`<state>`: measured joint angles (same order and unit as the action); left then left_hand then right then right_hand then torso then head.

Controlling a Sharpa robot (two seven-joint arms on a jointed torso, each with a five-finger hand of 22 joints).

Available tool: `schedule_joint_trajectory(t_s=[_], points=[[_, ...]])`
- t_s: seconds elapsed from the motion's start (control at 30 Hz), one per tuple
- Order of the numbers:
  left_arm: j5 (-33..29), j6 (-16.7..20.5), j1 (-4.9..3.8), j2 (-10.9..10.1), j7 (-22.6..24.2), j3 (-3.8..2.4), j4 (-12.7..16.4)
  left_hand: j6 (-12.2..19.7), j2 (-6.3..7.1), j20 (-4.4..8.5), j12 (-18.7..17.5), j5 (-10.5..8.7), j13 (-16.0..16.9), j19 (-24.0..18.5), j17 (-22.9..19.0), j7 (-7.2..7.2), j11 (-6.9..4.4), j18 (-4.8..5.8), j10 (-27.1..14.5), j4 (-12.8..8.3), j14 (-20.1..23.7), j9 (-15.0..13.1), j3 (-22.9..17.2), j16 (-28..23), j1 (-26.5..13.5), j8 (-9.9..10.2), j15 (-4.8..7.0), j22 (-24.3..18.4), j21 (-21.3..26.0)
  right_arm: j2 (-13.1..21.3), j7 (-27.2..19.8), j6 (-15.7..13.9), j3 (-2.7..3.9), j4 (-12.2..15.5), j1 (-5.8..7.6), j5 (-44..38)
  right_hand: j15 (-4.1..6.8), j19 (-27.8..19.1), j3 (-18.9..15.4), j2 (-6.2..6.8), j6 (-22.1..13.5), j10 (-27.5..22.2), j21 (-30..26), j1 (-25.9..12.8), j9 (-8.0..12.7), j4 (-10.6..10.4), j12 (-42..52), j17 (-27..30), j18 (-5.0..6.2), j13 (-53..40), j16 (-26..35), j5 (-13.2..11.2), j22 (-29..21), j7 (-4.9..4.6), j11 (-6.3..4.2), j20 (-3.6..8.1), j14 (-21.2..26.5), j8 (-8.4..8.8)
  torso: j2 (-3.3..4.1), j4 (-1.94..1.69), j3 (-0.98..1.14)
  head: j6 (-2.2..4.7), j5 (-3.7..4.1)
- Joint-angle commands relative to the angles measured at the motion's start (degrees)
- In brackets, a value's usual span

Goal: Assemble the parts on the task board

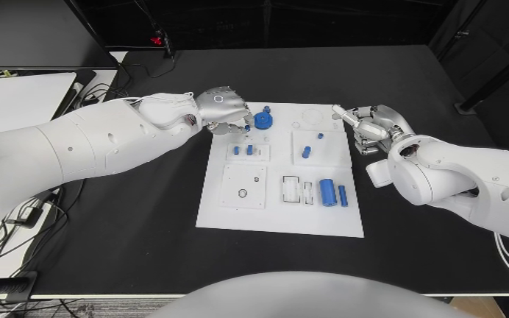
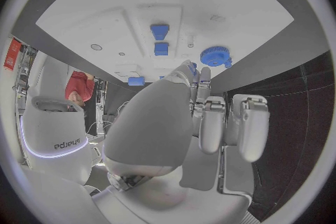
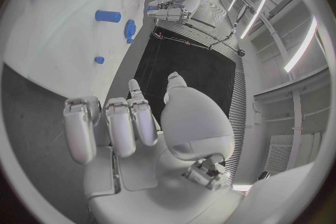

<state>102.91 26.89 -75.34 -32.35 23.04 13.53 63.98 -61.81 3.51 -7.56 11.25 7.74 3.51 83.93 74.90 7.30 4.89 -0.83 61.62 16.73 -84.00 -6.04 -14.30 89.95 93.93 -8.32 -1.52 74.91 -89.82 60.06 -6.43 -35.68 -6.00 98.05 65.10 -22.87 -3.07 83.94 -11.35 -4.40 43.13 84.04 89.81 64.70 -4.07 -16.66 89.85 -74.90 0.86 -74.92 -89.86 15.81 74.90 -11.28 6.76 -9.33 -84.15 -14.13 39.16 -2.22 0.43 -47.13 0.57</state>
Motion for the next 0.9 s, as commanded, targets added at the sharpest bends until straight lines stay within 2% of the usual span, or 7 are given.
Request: schedule_joint_trajectory(t_s=[0.03,0.43,0.7,0.9], points=[[0.2,-1.5,-0.04,0.3,-1.0,-0.03,-0.3,-0.2,-0.01,0.43,-0.2,0.23,-0.1,6.1,15.1,0.12,0.01,0.83,0.5,0.0,-6.0,0.0,-0.4,0.0,-0.4,-0.1,-0.03,15.1,-0.2,0.0,-0.2,0.3,0.02,0.1,0.02,0.0,-0.35,6.1,-0.5,-0.2,-0.4,6.0,0.2,0.4,0.1,0.0,0.1,-15.1,-0.86,-15.1,-0.1,0.2,15.1,-0.27,0.34,-0.33,-5.9,-0.23,0.05,0.16,-0.04,0.0,-0.06],[0.2,-2.5,0.86,1.6,-0.7,-0.02,-2.0,0.0,0.05,0.4,-0.5,0.03,-0.1,6.1,15.1,0.16,0.05,0.83,0.4,0.0,-6.0,0.1,-0.7,0.0,-0.5,0.1,-0.07,15.1,-0.2,0.0,-0.2,0.3,0.02,0.2,0.0,0.0,-0.35,6.1,-0.5,-0.2,-0.4,6.0,0.2,0.4,0.1,0.0,0.1,-15.1,-0.86,-15.1,-0.1,0.2,15.1,-0.27,0.34,-0.33,-5.9,-0.23,0.01,0.01,0.08,-0.19,-0.1],[0.2,-3.7,1.08,2.1,-0.7,-0.02,-3.0,0.0,0.02,0.39,-0.6,-0.05,-0.1,6.1,15.1,0.17,0.06,0.83,0.5,0.0,-6.0,0.1,-0.9,0.0,-0.6,0.1,-0.08,15.1,-0.2,-0.1,-0.2,0.4,0.02,0.2,0.0,0.0,-0.35,6.1,-0.5,-0.2,-0.4,6.0,0.2,0.4,0.1,0.0,0.1,-15.1,-0.86,-15.1,-0.1,0.2,15.1,-0.27,0.34,-0.33,-5.9,-0.23,0.02,0.1,-0.03,-0.22,-0.2],[0.2,-4.0,1.31,2.5,-0.8,-0.02,-3.6,0.0,0.0,0.39,-0.6,-0.08,-0.1,6.1,15.1,0.17,0.06,0.83,0.5,0.0,-6.0,0.1,-0.9,0.0,-0.6,0.1,-0.08,15.1,-0.2,-0.1,-0.2,0.4,0.02,0.2,0.0,0.0,-0.35,6.1,-0.5,-0.2,-0.4,6.0,0.2,0.4,0.1,0.0,0.1,-15.1,-0.86,-15.1,-0.1,0.2,15.1,-0.27,0.34,-0.33,-5.9,-0.23,0.03,0.04,0.0,-0.27,-0.14]])
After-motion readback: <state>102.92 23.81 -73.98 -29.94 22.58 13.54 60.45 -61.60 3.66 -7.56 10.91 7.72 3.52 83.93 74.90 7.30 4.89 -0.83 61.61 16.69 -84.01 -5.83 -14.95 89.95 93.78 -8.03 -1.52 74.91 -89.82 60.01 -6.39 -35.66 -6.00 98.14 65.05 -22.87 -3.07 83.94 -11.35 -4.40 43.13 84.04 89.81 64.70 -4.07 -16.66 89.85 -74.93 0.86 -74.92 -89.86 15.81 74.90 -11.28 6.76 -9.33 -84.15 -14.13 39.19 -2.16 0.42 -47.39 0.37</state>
